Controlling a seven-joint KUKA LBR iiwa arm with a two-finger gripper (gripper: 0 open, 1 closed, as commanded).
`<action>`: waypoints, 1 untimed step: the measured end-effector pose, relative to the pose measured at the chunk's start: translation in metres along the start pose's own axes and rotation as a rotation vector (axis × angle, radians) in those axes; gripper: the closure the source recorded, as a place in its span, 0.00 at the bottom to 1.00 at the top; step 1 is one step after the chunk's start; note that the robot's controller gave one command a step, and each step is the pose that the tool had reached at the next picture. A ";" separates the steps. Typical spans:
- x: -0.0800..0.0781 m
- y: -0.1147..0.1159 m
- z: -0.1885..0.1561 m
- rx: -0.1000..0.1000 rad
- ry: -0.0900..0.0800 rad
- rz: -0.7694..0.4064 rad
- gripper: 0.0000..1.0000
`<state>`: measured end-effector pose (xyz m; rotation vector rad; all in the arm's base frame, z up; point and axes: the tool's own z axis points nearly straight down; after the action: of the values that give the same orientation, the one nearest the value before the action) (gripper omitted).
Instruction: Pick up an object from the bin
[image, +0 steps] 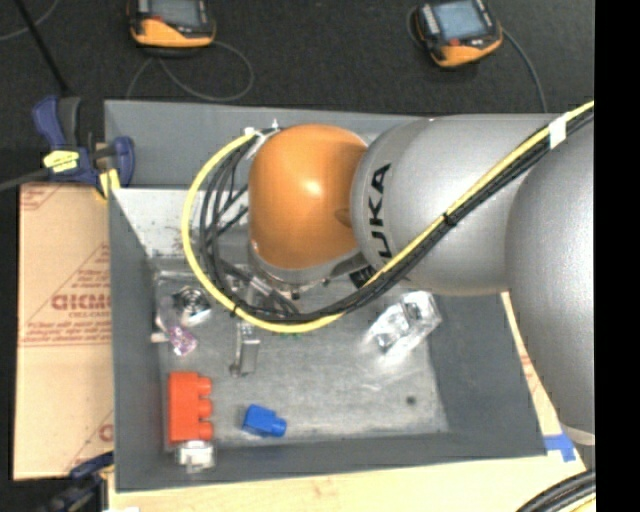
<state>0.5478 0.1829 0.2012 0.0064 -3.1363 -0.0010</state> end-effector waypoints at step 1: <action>-0.087 0.015 0.132 0.001 -0.010 -0.314 0.00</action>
Offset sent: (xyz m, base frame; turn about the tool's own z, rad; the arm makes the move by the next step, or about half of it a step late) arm 0.0851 0.0169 -0.1312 -0.3149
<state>0.6344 0.1987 0.0685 0.4978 -3.1064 0.0000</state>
